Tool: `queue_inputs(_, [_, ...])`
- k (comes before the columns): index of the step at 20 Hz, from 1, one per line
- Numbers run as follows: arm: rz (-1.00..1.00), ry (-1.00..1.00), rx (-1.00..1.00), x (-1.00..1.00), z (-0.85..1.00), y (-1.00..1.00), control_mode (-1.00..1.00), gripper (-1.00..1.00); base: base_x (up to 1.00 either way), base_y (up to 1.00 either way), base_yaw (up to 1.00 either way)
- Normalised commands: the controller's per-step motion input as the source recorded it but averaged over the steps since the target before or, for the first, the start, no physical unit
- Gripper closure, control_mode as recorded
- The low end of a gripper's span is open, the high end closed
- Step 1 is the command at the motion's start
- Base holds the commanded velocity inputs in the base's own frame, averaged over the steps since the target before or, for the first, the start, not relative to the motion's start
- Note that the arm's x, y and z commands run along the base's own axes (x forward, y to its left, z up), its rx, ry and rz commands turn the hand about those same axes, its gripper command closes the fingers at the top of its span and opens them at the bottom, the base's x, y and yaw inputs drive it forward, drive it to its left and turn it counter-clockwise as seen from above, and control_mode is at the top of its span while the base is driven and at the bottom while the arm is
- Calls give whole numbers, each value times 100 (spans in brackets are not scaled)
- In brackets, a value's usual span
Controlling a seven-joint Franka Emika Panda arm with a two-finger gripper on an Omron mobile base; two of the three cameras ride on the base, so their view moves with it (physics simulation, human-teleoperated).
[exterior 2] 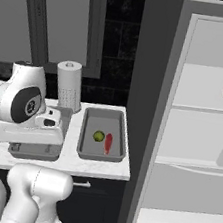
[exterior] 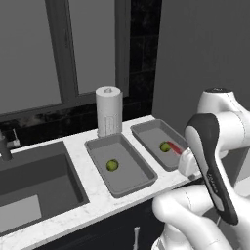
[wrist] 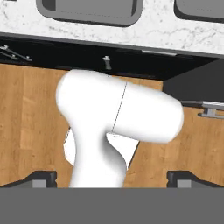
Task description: Place one lime and one steak in each tupperware on the nearby counter, to pack two identical lunches.
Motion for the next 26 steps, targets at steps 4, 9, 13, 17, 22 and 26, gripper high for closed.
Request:
queue_inputs(4, [0, 0, 0, -13, 2, 0, -100, -100, 0, 0, 0])
queue_inputs(9, [0, 0, 0, -4, 0, 0, -100, -100, 0, 0, 0])
queue_inputs(13, [0, 0, 0, 0, 0, 0, 100, -100, -94, -15, -14])
queue_inputs(17, [0, 0, 0, 0, 0, 0, 100, -100, -100, -38, -27])
queue_inputs(22, [0, 0, 0, 0, 0, 0, 100, -100, -40, -85, -18])
queue_inputs(26, [0, 0, 0, 0, 0, 0, 100, -100, 7, -100, 2])
